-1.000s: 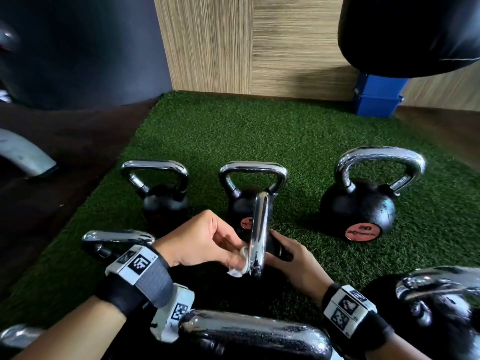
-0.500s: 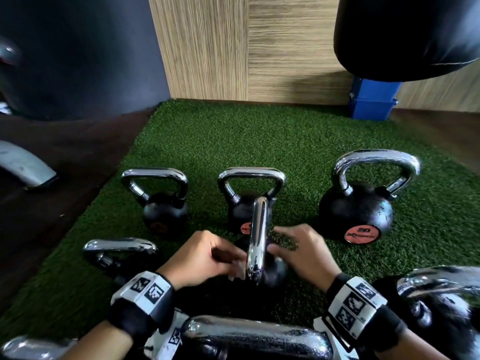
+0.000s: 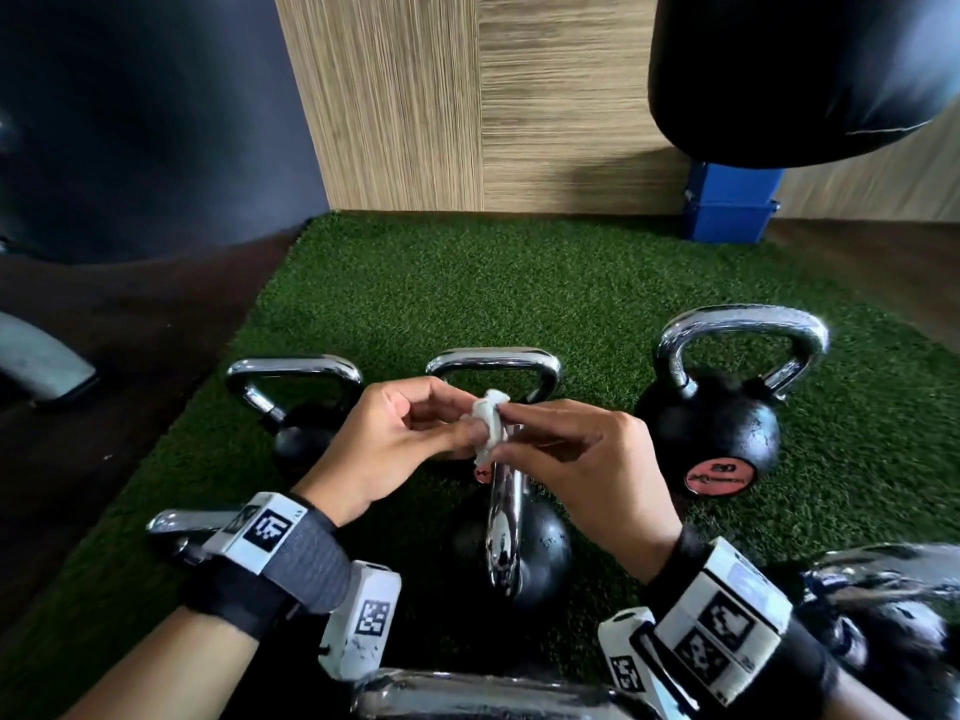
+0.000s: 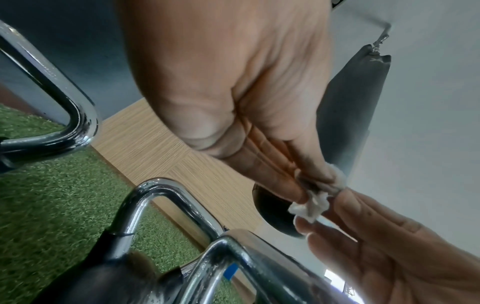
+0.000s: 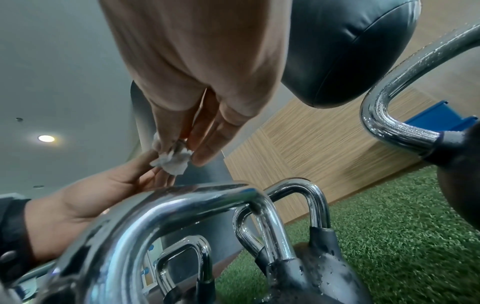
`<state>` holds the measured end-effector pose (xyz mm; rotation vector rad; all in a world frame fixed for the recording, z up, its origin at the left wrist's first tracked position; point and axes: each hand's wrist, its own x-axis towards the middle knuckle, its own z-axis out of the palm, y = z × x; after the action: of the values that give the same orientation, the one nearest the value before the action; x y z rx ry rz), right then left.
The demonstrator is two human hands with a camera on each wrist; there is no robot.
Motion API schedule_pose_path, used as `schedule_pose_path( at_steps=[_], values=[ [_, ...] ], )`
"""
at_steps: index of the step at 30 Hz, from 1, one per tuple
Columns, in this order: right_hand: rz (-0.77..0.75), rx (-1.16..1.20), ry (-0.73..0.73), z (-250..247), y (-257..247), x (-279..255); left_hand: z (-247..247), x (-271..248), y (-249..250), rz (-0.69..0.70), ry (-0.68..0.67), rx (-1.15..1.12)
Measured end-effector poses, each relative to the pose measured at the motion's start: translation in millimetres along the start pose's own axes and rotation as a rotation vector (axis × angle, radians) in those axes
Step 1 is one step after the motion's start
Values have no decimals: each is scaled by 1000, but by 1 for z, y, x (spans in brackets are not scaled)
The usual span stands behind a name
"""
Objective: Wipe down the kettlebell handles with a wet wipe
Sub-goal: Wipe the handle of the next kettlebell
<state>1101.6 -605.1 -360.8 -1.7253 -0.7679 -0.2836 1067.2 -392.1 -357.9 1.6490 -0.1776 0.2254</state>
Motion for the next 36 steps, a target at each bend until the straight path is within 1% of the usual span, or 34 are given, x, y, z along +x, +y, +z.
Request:
schedule_pose_path(
  at_steps=[2, 4, 6, 8, 9, 11, 13, 14, 16, 18, 19, 20, 21, 23, 25, 27, 30, 32, 34, 36],
  values=[
    [23, 18, 42, 1, 0, -1, 2, 0, 2, -6, -8, 6],
    [56, 27, 81, 0, -1, -1, 3, 1, 4, -9, -27, 76],
    [95, 45, 104, -2, 2, -1, 4, 2, 6, -25, -85, 144],
    [143, 62, 117, -5, 10, 0, 6, 2, 6, -36, -171, 207],
    [172, 62, 128, -7, 16, 1, 6, 2, 6, -27, -205, 273],
    [254, 54, 168, -10, 31, 0, 3, 3, 1, -24, -227, 421],
    [364, 33, 197, -9, 48, -4, -7, 1, -13, -98, -224, 563],
    [418, 23, 196, -7, 56, -6, -11, -2, -20, -152, -262, 661],
    [497, -21, 177, 2, 69, -9, -15, -12, -38, -228, -436, 797],
    [537, -100, 141, 12, 77, -9, -6, -19, -56, -204, -580, 754],
    [551, -102, 127, 17, 80, -9, 3, -21, -64, -168, -614, 714],
    [570, -79, 113, 21, 84, -9, 12, -23, -71, -124, -620, 718],
    [592, -48, 100, 25, 87, -9, 22, -25, -77, -70, -604, 768],
    [630, -13, 83, 28, 89, -11, 35, -30, -83, 15, -518, 830],
    [648, 1, 57, 28, 90, -9, 40, -33, -83, 42, -439, 803],
    [624, -10, 52, 27, 88, -4, 41, -35, -80, 70, -407, 820],
    [497, -44, 108, 25, 86, 7, 43, -34, -76, 94, -400, 862],
    [441, -8, 139, 25, 87, 11, 44, -34, -74, 98, -406, 879],
    [438, 27, 115, 25, 89, 11, 43, -32, -74, 105, -420, 903],
    [477, 37, 86, 24, 91, 12, 42, -31, -72, 95, -427, 902]
  ],
)
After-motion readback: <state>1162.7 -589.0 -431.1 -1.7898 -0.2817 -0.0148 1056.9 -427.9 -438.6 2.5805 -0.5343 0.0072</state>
